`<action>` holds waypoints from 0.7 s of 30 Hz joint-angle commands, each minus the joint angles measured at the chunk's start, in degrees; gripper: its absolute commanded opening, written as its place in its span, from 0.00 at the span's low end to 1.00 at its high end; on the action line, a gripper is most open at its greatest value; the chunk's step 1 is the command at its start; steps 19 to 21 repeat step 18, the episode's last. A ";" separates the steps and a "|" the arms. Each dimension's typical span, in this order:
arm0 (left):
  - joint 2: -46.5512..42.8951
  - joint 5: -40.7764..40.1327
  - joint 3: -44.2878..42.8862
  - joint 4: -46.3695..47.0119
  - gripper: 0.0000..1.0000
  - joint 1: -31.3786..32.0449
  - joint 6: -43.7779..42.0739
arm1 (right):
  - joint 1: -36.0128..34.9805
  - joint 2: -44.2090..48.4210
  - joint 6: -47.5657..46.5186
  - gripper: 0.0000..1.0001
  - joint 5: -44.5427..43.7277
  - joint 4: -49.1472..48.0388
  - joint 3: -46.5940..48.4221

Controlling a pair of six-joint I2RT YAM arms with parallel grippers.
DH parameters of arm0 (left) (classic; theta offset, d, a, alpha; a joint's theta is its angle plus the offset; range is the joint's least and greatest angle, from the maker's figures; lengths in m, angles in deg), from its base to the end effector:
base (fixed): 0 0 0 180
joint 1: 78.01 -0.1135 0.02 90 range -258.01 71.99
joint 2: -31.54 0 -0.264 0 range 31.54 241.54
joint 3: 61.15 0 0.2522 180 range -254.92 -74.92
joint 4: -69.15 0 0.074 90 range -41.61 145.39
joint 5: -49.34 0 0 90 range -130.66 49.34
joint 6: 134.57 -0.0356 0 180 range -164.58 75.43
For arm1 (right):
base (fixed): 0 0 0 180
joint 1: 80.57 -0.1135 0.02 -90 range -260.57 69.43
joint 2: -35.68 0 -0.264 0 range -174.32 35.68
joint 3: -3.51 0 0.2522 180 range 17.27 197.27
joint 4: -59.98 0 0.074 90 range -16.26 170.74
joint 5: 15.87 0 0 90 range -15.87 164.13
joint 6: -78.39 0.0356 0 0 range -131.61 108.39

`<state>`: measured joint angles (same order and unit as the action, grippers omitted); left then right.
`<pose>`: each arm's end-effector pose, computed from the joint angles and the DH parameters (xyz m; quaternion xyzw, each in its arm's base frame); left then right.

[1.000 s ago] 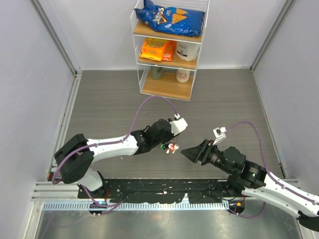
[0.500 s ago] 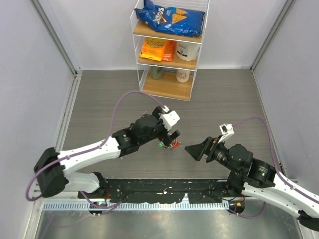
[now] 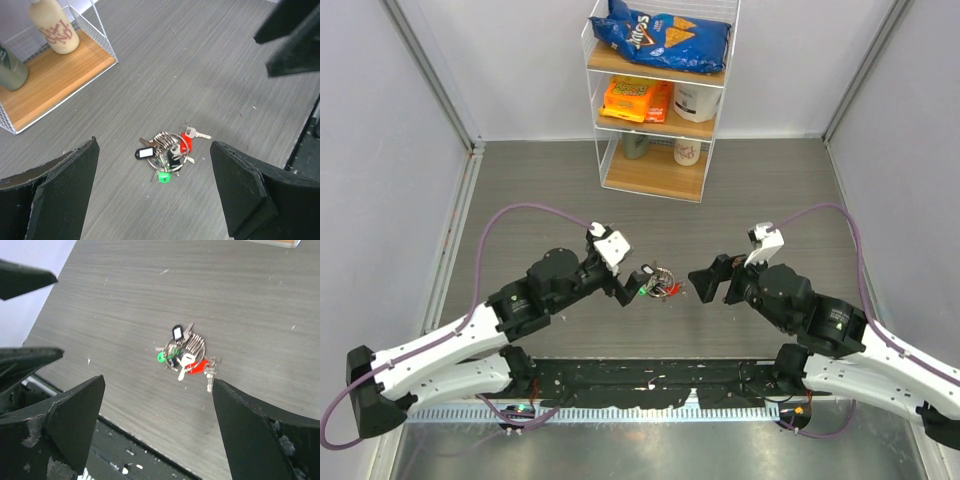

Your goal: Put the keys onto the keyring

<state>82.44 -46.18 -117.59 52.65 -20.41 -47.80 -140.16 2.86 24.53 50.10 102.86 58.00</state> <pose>0.1165 -0.1771 0.3219 0.3637 0.6800 -0.2573 0.5824 0.0792 0.1063 0.3112 -0.0489 0.8141 0.2945 0.4981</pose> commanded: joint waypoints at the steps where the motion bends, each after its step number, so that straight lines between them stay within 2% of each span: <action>1: -5.35 3.49 0.04 -2.71 1.00 -0.30 2.87 | 0.09 -4.96 -11.50 0.95 -2.53 -1.53 7.95; 5: -9.58 3.41 1.45 -3.58 0.99 -0.30 5.59 | 0.09 -8.92 -13.81 0.95 -3.91 -0.56 13.49; 11: -15.46 2.97 3.12 -6.92 1.00 -0.30 6.47 | 0.09 -8.93 -16.54 0.95 -8.13 -2.14 16.05; 13: -17.40 3.49 3.74 -6.93 1.00 -0.30 7.35 | 0.09 -8.84 -18.29 0.95 -6.13 -2.23 17.53; 15: -18.98 3.76 4.44 -6.57 1.00 -0.30 7.97 | 0.09 -10.94 -19.00 0.95 -6.81 0.92 19.99; 21: -20.66 3.76 5.06 -6.13 0.99 -0.39 8.23 | 0.00 -11.31 -17.86 0.95 -9.54 1.20 20.18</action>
